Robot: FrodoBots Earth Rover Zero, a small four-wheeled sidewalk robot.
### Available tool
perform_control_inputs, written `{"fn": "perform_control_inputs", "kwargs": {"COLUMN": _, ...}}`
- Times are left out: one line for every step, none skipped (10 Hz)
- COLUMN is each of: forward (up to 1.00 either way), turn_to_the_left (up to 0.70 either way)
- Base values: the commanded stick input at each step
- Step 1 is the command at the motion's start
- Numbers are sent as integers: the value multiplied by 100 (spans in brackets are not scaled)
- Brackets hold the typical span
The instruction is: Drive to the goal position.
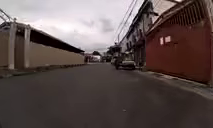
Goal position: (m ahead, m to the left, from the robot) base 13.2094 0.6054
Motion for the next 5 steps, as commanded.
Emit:
{"fn": "perform_control_inputs", "kwargs": {"forward": 100, "turn_to_the_left": 0}}
{"fn": "perform_control_inputs", "kwargs": {"forward": 100, "turn_to_the_left": 0}}
{"fn": "perform_control_inputs", "kwargs": {"forward": 100, "turn_to_the_left": 0}}
{"fn": "perform_control_inputs", "kwargs": {"forward": 100, "turn_to_the_left": 0}}
{"fn": "perform_control_inputs", "kwargs": {"forward": 100, "turn_to_the_left": 0}}
